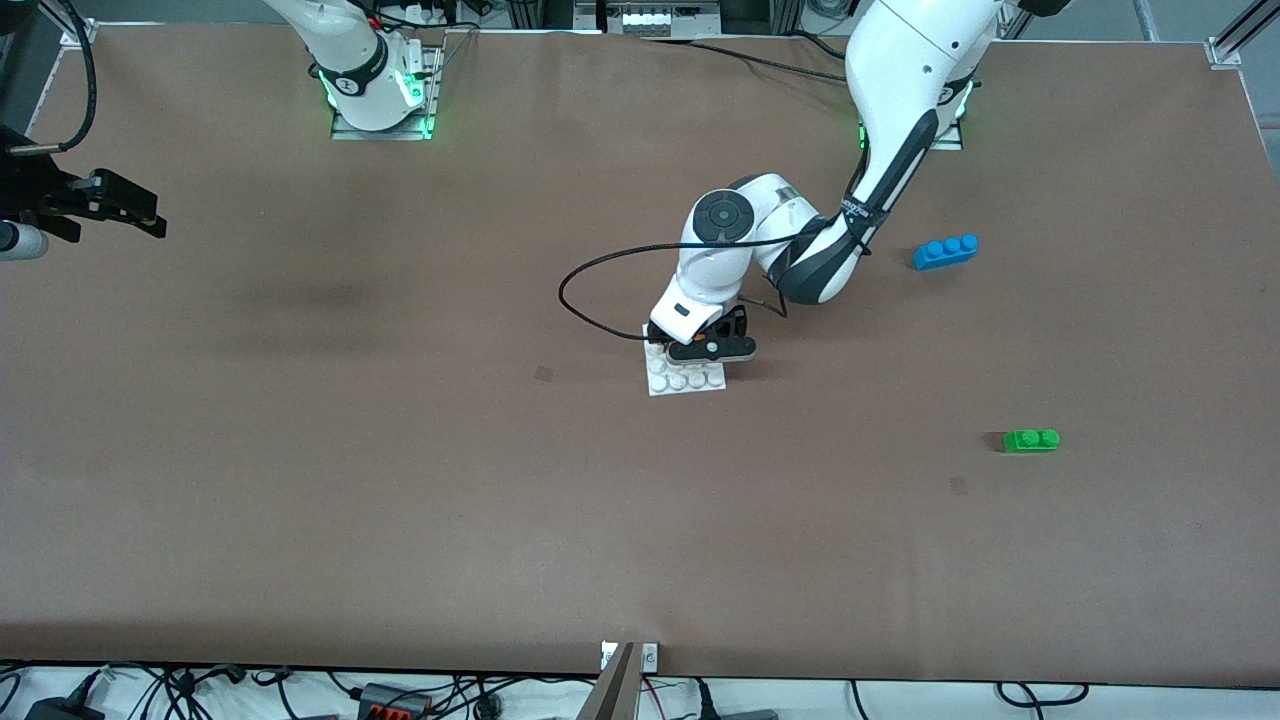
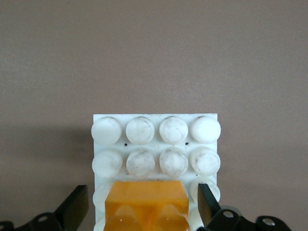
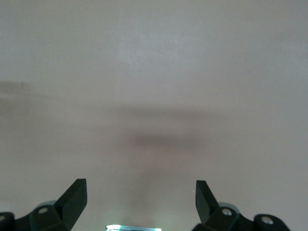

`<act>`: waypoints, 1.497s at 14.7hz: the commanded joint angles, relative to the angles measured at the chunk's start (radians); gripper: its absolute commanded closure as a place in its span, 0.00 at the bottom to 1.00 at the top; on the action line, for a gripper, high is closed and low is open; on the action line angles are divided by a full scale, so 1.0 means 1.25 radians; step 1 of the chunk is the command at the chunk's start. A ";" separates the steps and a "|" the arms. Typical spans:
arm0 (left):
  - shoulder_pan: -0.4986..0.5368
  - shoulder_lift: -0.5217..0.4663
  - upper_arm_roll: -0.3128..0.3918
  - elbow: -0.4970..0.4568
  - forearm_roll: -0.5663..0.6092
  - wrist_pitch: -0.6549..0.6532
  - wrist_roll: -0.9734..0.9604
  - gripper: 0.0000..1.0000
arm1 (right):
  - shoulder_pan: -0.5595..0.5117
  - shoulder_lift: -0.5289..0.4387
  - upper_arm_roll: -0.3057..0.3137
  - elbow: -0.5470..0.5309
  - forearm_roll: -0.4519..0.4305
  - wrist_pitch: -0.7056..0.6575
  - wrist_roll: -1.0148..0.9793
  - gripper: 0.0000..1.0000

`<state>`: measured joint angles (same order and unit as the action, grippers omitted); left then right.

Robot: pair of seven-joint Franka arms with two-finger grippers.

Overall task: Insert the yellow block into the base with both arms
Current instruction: 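Press the yellow block down onto the studs with the left gripper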

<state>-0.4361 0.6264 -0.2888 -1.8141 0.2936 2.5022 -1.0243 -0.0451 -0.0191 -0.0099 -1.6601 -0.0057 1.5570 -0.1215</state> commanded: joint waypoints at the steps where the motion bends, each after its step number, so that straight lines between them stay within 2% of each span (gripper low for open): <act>1: 0.006 -0.010 -0.003 -0.007 -0.018 0.000 0.011 0.32 | -0.001 0.003 -0.001 0.016 -0.002 -0.016 0.008 0.00; 2: 0.005 -0.010 -0.003 -0.007 -0.016 0.000 0.011 0.46 | -0.001 0.003 -0.001 0.016 -0.002 -0.016 0.008 0.00; 5: 0.005 -0.009 -0.006 -0.005 -0.016 0.000 0.009 0.56 | -0.001 0.003 -0.001 0.016 -0.002 -0.016 0.009 0.00; 22: -0.003 0.013 -0.001 0.018 -0.009 0.011 0.012 0.57 | -0.001 0.003 -0.001 0.016 -0.002 -0.016 0.009 0.00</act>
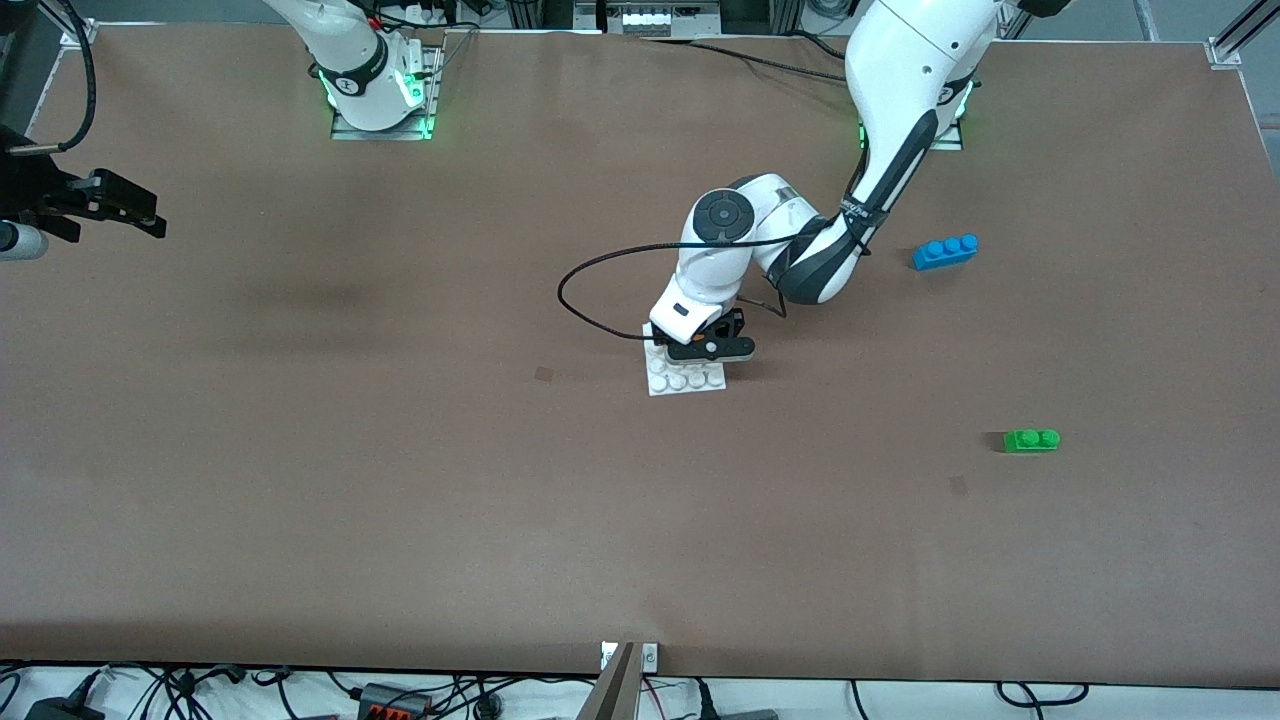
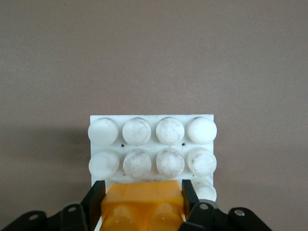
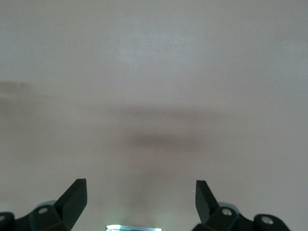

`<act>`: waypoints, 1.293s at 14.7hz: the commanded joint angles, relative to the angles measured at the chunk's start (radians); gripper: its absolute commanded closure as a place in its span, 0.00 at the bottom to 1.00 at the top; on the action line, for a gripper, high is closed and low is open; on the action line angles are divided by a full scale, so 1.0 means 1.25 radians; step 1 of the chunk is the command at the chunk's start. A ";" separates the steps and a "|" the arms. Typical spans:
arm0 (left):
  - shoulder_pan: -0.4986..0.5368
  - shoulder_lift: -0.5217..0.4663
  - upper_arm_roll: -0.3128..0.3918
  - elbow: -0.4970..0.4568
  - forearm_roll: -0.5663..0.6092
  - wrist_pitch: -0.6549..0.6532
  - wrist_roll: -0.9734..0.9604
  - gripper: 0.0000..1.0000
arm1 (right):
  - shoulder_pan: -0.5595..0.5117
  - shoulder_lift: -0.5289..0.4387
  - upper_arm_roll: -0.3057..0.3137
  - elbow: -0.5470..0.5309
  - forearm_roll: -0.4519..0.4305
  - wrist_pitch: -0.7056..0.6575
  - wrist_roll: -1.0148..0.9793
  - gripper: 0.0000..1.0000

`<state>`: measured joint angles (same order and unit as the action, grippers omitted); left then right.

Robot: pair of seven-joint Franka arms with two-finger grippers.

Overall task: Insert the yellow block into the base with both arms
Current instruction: 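Press the yellow block down onto the studs with the left gripper, then open the left gripper to release the yellow block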

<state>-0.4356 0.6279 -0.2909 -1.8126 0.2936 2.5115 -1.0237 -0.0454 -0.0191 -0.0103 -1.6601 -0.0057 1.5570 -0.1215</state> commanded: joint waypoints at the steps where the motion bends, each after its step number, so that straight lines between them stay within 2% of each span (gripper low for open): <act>1: -0.004 0.013 0.001 0.026 -0.010 0.003 0.013 0.57 | 0.000 0.003 0.000 0.016 -0.002 -0.016 0.009 0.00; 5: -0.011 0.030 0.001 0.047 -0.014 0.003 0.012 0.57 | 0.000 0.003 0.000 0.016 -0.002 -0.016 0.008 0.00; 16: -0.012 0.038 0.003 0.020 -0.004 0.014 0.014 0.54 | -0.002 0.003 -0.002 0.015 -0.002 -0.016 0.008 0.00; 17: -0.012 0.035 0.002 0.020 -0.005 0.014 0.009 0.31 | -0.002 0.003 -0.002 0.016 0.000 -0.016 0.008 0.00; 18: -0.010 0.029 0.002 0.024 -0.005 0.012 0.003 0.00 | -0.002 0.003 -0.002 0.016 -0.002 -0.016 0.008 0.00; 19: -0.004 0.019 0.000 0.027 -0.008 0.007 0.007 0.00 | -0.002 0.003 -0.002 0.016 -0.002 -0.016 0.008 0.00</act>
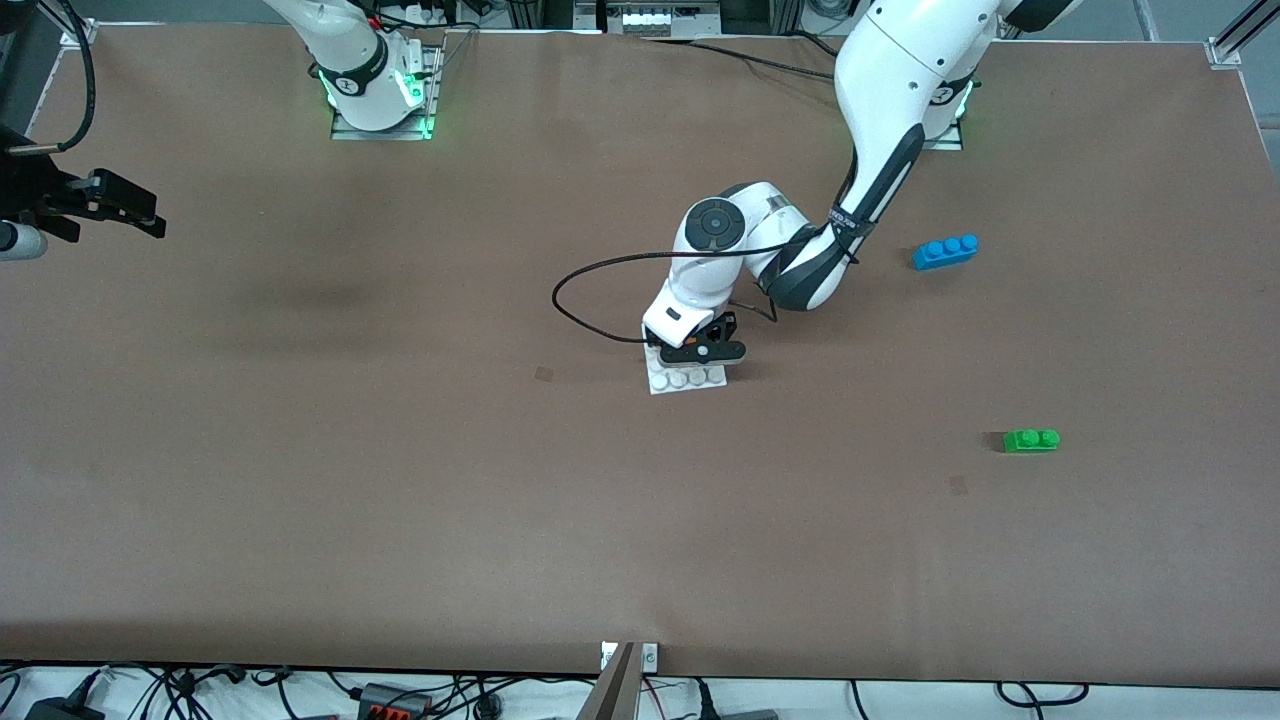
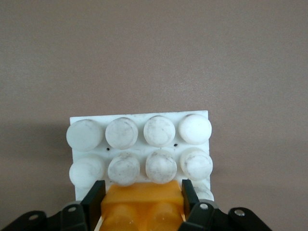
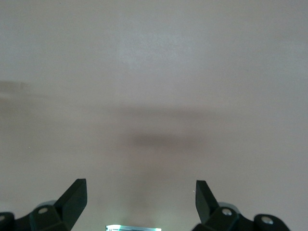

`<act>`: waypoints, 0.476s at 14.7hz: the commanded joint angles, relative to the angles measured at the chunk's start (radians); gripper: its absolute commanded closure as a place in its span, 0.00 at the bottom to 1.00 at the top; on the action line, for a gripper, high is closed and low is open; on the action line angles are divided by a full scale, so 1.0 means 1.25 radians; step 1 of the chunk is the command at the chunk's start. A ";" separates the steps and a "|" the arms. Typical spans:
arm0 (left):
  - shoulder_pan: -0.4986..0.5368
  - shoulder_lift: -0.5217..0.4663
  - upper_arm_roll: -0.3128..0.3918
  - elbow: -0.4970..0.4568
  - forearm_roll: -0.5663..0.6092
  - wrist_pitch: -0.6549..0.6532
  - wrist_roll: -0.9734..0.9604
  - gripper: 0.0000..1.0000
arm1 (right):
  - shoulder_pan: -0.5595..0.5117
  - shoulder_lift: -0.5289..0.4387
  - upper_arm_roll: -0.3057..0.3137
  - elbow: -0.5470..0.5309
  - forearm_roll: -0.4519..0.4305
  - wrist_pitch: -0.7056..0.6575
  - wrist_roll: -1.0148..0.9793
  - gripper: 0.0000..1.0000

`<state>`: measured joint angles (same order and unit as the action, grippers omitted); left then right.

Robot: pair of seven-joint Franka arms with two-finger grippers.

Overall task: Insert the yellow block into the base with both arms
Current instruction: 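Open the left gripper to release the yellow block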

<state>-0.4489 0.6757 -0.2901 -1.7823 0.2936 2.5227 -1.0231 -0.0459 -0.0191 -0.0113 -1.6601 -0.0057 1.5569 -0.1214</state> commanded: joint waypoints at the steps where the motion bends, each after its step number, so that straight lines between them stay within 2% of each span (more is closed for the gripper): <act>1: 0.013 -0.030 -0.005 0.004 -0.015 -0.010 0.007 0.00 | -0.001 0.003 -0.001 0.016 -0.002 -0.016 0.008 0.00; 4: 0.038 -0.053 -0.026 0.023 -0.031 -0.085 0.012 0.00 | -0.001 0.003 -0.001 0.016 -0.002 -0.016 0.008 0.00; 7: 0.067 -0.090 -0.038 0.017 -0.046 -0.112 0.048 0.00 | -0.001 0.003 -0.001 0.016 0.000 -0.016 0.009 0.00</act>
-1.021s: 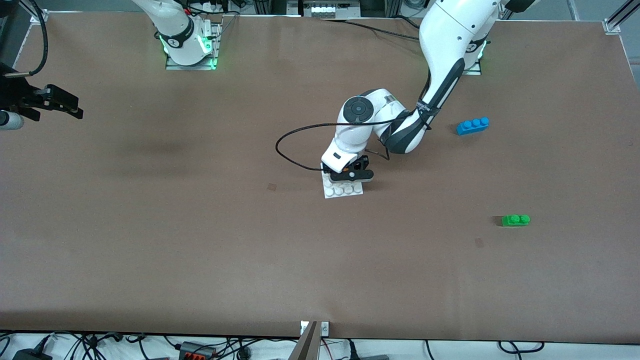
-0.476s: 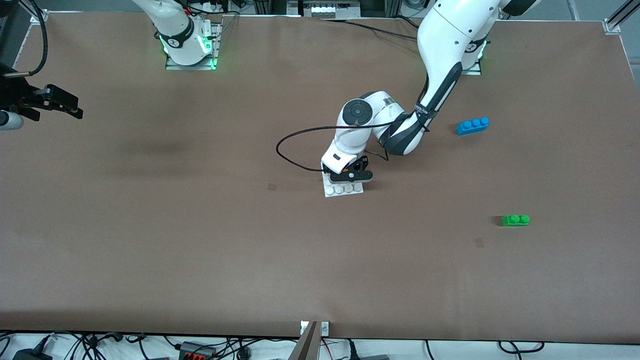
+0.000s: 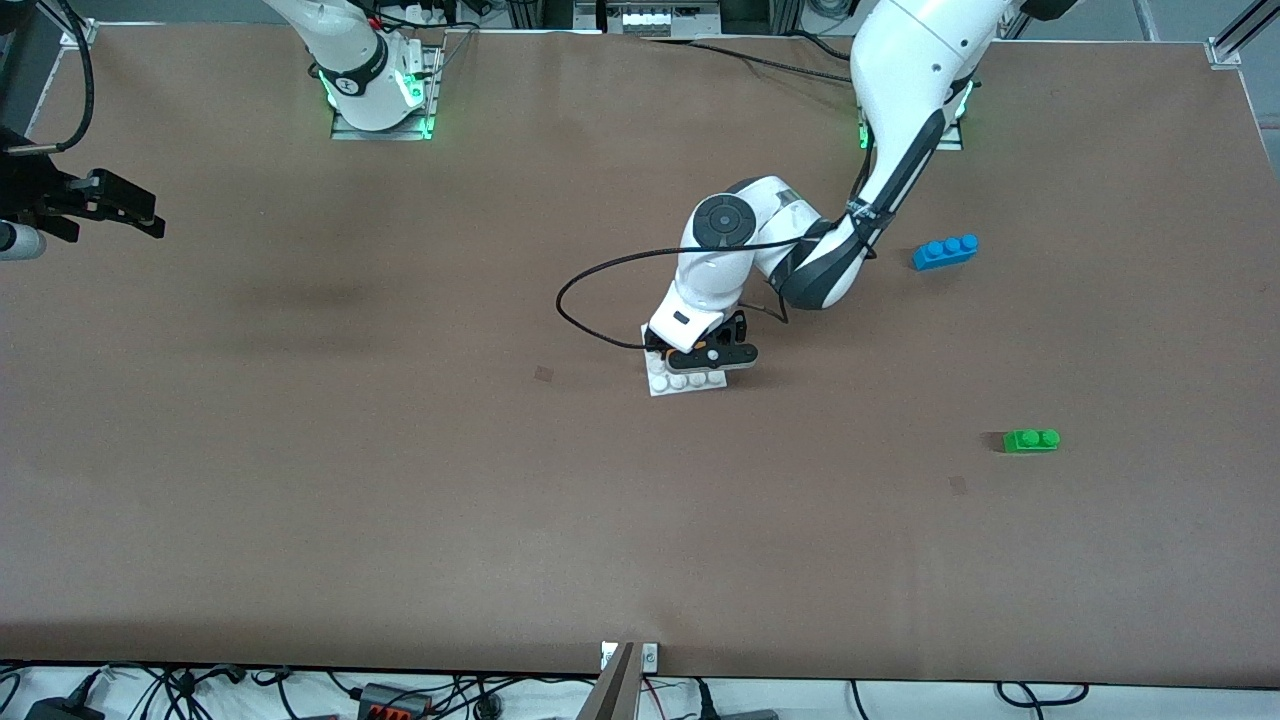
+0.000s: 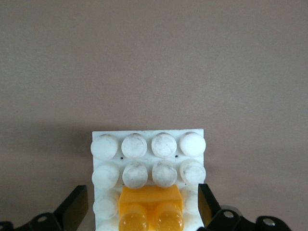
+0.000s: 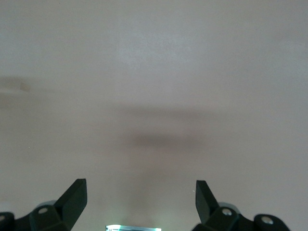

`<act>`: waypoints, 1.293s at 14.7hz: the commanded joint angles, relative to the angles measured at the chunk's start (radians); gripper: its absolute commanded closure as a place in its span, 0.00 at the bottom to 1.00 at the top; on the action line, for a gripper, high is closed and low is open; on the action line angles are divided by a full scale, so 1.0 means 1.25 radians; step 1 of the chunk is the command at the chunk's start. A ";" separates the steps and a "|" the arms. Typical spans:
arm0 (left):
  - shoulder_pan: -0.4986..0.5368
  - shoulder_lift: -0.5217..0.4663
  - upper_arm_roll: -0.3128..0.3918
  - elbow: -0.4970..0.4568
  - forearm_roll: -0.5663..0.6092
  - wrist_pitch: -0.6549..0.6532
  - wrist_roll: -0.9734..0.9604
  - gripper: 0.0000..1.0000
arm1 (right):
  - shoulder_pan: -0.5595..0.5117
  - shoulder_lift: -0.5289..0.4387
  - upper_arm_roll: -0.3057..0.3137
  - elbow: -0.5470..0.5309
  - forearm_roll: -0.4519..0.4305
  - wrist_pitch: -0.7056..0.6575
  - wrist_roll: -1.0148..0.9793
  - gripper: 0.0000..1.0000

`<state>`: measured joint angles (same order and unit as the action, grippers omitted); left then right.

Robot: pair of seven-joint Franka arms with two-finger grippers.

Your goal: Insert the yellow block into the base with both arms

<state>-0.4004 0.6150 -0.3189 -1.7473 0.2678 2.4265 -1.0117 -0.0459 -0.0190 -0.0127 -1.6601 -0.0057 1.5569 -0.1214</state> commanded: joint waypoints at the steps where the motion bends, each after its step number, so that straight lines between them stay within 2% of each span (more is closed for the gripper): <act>1: 0.034 -0.059 -0.015 -0.011 -0.035 -0.058 0.039 0.00 | -0.001 0.003 0.000 0.016 0.000 -0.016 0.009 0.00; 3: 0.061 -0.098 -0.015 -0.013 -0.092 -0.109 0.040 0.00 | -0.001 0.003 0.000 0.016 -0.002 -0.016 0.008 0.00; 5: 0.118 -0.144 -0.016 -0.017 -0.103 -0.176 0.075 0.00 | 0.000 0.003 0.000 0.016 -0.002 -0.016 0.009 0.00; 9: 0.273 -0.250 -0.016 -0.039 -0.107 -0.282 0.317 0.00 | -0.001 0.003 0.000 0.016 -0.002 -0.017 0.008 0.00; 13: 0.396 -0.379 -0.015 -0.075 -0.110 -0.381 0.465 0.00 | 0.000 0.003 0.000 0.016 -0.002 -0.016 0.008 0.00; 14: 0.423 -0.414 -0.014 -0.071 -0.148 -0.422 0.544 0.00 | 0.000 0.003 0.000 0.016 -0.002 -0.016 0.008 0.00; 15: 0.442 -0.437 0.002 -0.064 -0.209 -0.461 0.590 0.00 | 0.000 0.003 0.000 0.016 -0.002 -0.016 0.008 0.00; 16: 0.456 -0.457 0.046 -0.049 -0.257 -0.493 0.624 0.00 | 0.001 0.003 0.000 0.016 -0.002 -0.016 0.008 0.00; 19: 0.467 -0.476 0.069 0.000 -0.262 -0.592 0.700 0.00 | 0.006 0.002 0.006 0.016 -0.002 -0.017 0.008 0.00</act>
<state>0.1756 0.0384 -0.2408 -1.7705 -0.0321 1.7525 -0.1964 -0.0440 -0.0191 -0.0094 -1.6597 -0.0057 1.5565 -0.1214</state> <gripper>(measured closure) 0.000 0.000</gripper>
